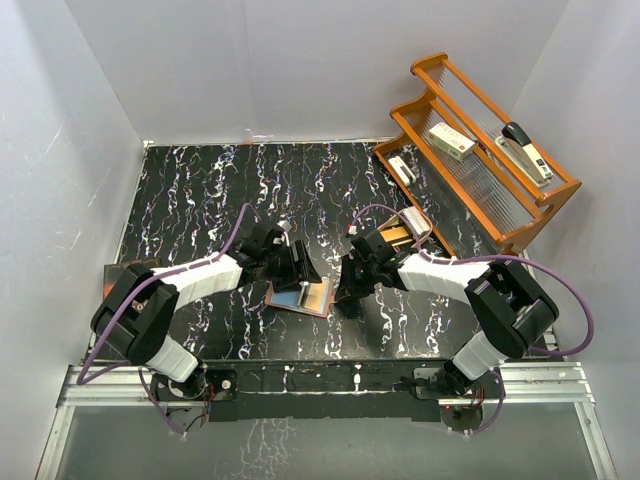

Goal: Put the credit cards into the card holder
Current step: Insert the credit card into the card holder.

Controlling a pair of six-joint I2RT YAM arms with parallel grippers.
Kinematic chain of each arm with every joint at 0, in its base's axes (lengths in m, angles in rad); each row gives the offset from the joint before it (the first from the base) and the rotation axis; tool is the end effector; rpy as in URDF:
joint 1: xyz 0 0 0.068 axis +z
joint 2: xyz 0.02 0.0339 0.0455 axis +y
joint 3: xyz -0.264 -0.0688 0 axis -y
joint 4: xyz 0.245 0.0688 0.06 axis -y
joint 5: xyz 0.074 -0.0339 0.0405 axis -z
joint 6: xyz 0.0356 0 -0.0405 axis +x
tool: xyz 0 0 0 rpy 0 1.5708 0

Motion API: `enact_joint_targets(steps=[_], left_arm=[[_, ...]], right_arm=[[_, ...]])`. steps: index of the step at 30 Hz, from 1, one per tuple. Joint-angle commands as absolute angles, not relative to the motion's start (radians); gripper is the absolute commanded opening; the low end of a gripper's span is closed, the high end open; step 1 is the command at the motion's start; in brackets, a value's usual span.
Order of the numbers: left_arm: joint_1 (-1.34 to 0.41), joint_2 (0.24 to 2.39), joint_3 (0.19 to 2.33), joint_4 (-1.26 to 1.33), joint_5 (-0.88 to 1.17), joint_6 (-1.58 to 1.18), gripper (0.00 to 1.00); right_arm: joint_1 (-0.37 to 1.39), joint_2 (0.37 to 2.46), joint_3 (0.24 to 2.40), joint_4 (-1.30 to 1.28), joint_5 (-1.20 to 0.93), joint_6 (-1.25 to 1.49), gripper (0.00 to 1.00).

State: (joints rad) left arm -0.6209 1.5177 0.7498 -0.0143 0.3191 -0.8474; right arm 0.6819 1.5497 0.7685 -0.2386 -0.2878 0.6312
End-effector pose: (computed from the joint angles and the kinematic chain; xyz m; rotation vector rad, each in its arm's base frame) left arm 0.2378 -0.1838 0.1741 -0.1195 2.5742 -1.0239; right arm 0.2167 0.1889 0.1554 -0.1835 2.7648 0.7955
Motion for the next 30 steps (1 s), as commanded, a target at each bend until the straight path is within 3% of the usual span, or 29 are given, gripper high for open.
enact_joint_targets(steps=[1, 13, 24, 30], left_arm=[[-0.619, 1.520, 0.726, 0.074, 0.398, -0.896, 0.63], [-0.626, 1.503, 0.685, 0.130, 0.409, -0.975, 0.63], [-0.623, 1.411, 0.748, -0.090, 0.294, -0.886, 0.71], [-0.572, 1.373, 0.752, -0.162, 0.292, -0.848, 0.73]], right_arm=[[0.688, 1.544, 0.765, -0.176, -0.296, 0.636, 0.00], [0.688, 1.533, 0.805, -0.256, -0.216, 0.596, 0.00], [0.689, 1.453, 0.911, -0.385, -0.164, 0.596, 0.29], [0.701, 1.431, 0.960, -0.392, -0.179, 0.670, 0.32]])
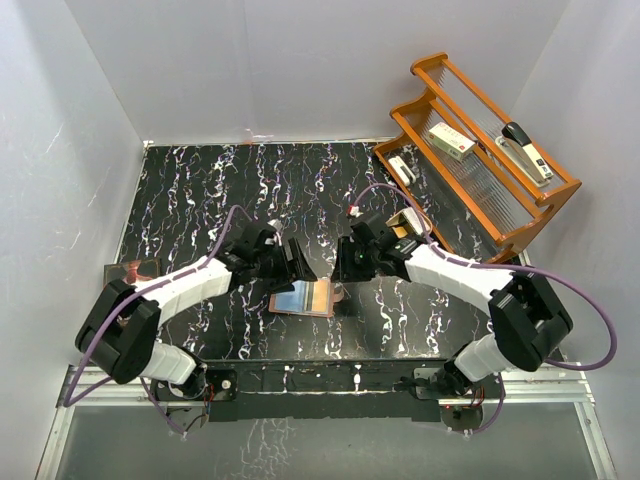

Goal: Put the credit cards into the card holder
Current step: Insert the credit card into the card holder, then turn over the card slot at the center of the board.

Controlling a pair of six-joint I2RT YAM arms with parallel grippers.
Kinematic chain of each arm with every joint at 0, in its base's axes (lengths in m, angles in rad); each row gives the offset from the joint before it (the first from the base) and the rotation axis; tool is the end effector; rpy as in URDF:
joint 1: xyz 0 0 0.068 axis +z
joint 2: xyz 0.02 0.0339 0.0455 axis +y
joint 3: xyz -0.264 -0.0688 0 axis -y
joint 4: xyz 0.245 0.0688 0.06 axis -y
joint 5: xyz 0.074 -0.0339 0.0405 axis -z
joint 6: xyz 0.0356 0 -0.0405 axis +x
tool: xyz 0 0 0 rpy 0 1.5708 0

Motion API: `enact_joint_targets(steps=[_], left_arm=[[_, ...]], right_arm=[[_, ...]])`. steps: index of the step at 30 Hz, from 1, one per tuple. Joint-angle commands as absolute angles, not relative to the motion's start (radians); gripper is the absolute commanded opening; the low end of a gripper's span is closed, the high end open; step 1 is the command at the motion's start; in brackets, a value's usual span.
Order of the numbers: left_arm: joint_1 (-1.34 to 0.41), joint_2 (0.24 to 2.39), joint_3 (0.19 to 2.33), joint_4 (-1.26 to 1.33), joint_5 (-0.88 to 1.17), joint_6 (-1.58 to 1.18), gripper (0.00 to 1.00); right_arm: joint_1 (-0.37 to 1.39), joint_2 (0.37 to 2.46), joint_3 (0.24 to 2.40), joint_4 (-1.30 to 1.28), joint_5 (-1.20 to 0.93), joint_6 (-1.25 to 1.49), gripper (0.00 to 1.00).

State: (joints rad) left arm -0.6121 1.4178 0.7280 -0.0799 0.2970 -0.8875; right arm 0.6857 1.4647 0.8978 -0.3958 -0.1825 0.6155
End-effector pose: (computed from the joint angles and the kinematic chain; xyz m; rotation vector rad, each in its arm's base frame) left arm 0.2269 -0.1720 0.1896 -0.1908 2.5584 -1.0192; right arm 0.2229 0.1907 0.2056 -0.1708 2.6739 0.7040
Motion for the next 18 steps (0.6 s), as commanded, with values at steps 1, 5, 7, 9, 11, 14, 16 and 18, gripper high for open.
enact_joint_targets(steps=[1, 5, 7, 9, 11, 14, 16, 18], left_arm=[[-0.558, 1.373, 0.749, -0.158, 0.303, -0.848, 0.73], [-0.521, 1.345, 0.745, -0.162, 0.341, -0.837, 0.72], [-0.503, 1.337, 0.735, -0.151, 0.366, -0.835, 0.72], [-0.488, 1.328, 0.724, -0.138, 0.386, -0.839, 0.72], [-0.472, 1.327, 0.719, -0.135, 0.404, -0.838, 0.72], [-0.447, 1.318, 0.707, -0.130, 0.432, -0.840, 0.72], [-0.431, 1.308, 0.696, -0.124, 0.447, -0.844, 0.72], [-0.412, 1.300, 0.685, -0.119, 0.465, -0.847, 0.72]], right_arm=[[0.705, 1.431, 0.965, -0.388, -0.181, 0.684, 0.32], [0.736, 1.440, 0.981, -0.362, -0.167, 0.748, 0.32], [0.755, 1.454, 0.989, -0.343, -0.156, 0.780, 0.32], [0.780, 1.475, 1.002, -0.326, -0.144, 0.801, 0.32], [0.800, 1.506, 1.017, -0.317, -0.137, 0.815, 0.32], [0.831, 1.563, 1.053, -0.312, -0.132, 0.827, 0.32], [0.850, 1.601, 1.078, -0.308, -0.127, 0.833, 0.32], [0.865, 1.640, 1.102, -0.305, -0.123, 0.840, 0.32]])
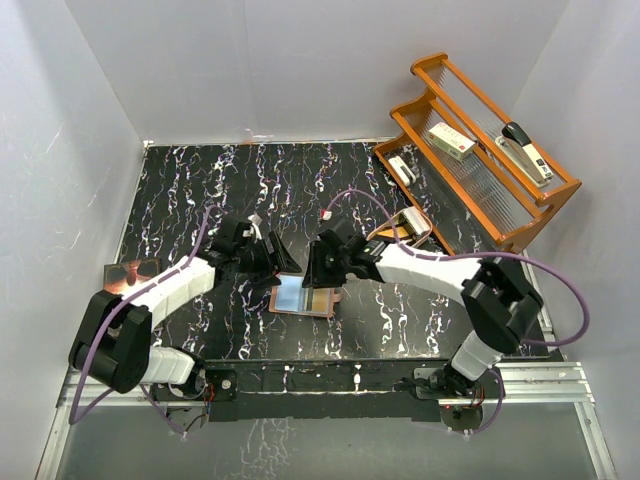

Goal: Put the credit cards into the card holder
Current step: Turn over the card slot at the center of the board.

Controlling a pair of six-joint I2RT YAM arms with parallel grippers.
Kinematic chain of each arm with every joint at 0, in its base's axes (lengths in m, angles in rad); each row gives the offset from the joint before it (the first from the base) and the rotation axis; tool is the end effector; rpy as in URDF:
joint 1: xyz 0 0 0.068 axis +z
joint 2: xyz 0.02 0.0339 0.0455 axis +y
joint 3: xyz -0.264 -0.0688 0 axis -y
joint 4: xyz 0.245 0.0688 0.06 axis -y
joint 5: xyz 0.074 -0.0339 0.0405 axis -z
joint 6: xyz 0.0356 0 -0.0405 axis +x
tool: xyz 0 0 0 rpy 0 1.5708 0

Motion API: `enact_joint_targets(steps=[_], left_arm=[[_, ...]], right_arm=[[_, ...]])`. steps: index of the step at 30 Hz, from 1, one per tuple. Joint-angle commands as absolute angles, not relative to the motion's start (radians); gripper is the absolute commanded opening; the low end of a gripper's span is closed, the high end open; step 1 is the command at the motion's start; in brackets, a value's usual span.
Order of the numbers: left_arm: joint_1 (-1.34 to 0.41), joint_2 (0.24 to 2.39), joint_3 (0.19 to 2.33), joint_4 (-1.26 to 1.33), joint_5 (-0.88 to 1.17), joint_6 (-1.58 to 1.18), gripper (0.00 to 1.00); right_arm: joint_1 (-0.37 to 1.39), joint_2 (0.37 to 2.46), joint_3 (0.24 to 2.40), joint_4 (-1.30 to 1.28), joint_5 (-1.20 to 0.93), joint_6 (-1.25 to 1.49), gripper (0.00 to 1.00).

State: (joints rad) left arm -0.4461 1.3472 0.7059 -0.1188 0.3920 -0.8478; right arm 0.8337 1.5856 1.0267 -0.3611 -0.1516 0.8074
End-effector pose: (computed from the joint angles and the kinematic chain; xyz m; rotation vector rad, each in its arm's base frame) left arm 0.2388 -0.1293 0.1988 -0.2922 2.5108 -1.0505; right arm 0.2176 0.2477 0.2116 -0.1044 2.6909 0.8038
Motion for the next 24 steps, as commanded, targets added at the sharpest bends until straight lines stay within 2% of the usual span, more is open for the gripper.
enact_joint_targets(steps=[1, 14, 24], left_arm=[[-0.403, 1.298, 0.680, -0.116, 0.478, -0.850, 0.72], [-0.333, 1.319, 0.629, -0.071, 0.546, -0.849, 0.68], [-0.333, 1.391, 0.619, -0.014, 0.577, -0.817, 0.68]], right_arm=[[0.872, 1.659, 1.115, -0.304, -0.122, 0.842, 0.32], [0.910, 1.840, 1.175, -0.326, -0.089, 0.824, 0.27], [0.910, 1.848, 1.111, -0.291, -0.083, 0.795, 0.10]])
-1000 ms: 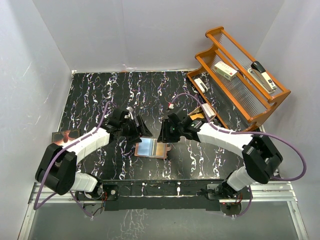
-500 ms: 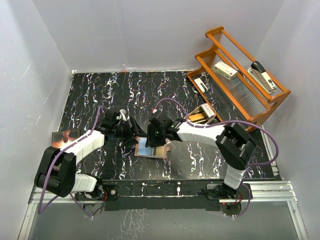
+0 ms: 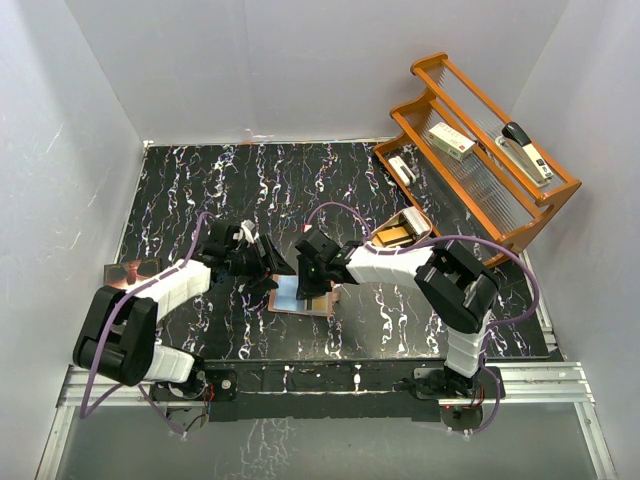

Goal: Put the credit cards into the card holder
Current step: Turn over the card slot at the center of the board.

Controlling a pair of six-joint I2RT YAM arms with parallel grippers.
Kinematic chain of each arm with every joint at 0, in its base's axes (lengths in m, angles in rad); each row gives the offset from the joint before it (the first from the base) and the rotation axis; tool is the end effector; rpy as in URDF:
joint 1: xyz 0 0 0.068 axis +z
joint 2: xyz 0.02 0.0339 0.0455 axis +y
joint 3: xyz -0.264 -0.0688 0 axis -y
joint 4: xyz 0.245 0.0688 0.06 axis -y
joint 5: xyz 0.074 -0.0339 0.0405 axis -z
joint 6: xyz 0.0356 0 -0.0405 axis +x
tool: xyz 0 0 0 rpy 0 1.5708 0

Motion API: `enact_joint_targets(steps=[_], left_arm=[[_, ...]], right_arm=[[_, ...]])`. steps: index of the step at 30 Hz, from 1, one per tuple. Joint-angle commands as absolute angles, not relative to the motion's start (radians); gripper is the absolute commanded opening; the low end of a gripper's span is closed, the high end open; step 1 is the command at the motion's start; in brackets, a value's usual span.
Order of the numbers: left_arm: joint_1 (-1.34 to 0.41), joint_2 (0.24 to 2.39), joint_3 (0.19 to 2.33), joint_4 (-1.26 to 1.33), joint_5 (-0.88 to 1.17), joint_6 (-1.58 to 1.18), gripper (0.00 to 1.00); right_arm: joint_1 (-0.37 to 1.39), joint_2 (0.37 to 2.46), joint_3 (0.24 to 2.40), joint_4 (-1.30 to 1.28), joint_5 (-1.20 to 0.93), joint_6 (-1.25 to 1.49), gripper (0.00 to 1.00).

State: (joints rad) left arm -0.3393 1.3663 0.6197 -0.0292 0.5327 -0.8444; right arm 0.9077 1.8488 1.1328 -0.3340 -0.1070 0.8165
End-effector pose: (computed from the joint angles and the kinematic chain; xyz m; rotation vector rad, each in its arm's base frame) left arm 0.2407 -0.1041 0.1764 -0.3503 2.5133 -1.1614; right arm 0.2254 0.2948 0.1569 -0.1679 2.8018 0.6656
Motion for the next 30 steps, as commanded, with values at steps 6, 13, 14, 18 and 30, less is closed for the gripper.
enact_joint_targets(steps=[6, 13, 14, 18, 30], left_arm=[[-0.333, 1.427, 0.625, -0.043, 0.527, -0.770, 0.68], [-0.333, 1.428, 0.628, -0.066, 0.497, -0.730, 0.70], [-0.333, 1.428, 0.627, -0.062, 0.497, -0.731, 0.70], [-0.333, 1.433, 0.610, -0.018, 0.527, -0.759, 0.70], [-0.333, 1.436, 0.555, 0.103, 0.630, -0.841, 0.69]], right_arm=[[0.910, 1.849, 1.086, -0.267, -0.098, 0.786, 0.04], [0.910, 1.844, 1.069, -0.262, -0.096, 0.781, 0.03], [0.911, 1.844, 1.068, -0.261, -0.095, 0.780, 0.03], [0.910, 1.842, 1.065, -0.261, -0.094, 0.780, 0.03], [0.910, 1.841, 1.054, -0.258, -0.098, 0.778, 0.05]])
